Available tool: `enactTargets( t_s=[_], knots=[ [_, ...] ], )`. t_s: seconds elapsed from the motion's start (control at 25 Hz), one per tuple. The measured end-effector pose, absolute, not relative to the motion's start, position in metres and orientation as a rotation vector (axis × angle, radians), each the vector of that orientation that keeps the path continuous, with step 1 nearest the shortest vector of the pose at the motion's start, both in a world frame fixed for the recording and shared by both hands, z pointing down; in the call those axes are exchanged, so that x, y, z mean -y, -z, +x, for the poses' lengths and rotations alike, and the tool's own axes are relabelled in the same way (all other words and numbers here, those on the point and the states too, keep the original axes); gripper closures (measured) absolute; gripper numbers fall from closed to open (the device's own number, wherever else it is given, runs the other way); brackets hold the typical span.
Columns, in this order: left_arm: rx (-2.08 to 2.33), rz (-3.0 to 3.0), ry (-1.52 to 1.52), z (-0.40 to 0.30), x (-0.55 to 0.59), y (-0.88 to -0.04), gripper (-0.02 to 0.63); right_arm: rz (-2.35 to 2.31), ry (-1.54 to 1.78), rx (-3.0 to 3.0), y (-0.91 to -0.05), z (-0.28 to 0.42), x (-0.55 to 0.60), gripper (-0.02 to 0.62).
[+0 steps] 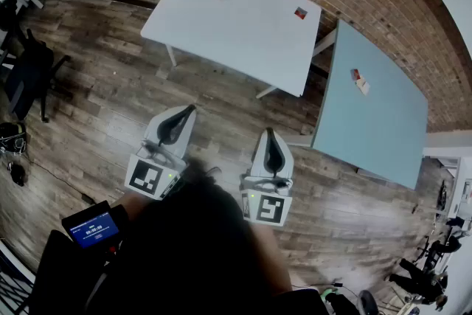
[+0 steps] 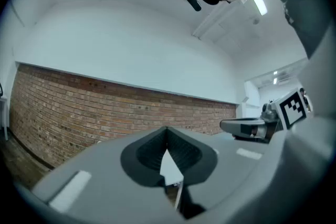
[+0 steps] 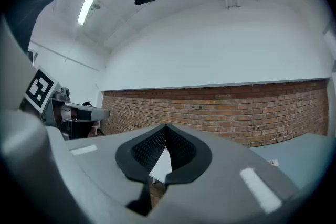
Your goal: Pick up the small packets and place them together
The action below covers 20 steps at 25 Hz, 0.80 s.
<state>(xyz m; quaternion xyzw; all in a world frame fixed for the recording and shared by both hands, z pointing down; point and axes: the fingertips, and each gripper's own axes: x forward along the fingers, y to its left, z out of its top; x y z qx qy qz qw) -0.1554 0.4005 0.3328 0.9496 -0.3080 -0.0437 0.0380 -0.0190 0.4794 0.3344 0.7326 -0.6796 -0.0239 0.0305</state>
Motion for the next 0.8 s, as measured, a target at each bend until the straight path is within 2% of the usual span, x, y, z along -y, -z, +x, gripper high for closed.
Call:
enactTargets(
  t_s=[0.8],
  knots=[
    [1.157,2.962,0.126,-0.163,-0.414,-0.317,0.606,2.215,0.048,2.19,-0.34,-0.004,-0.485,0.592]
  ],
)
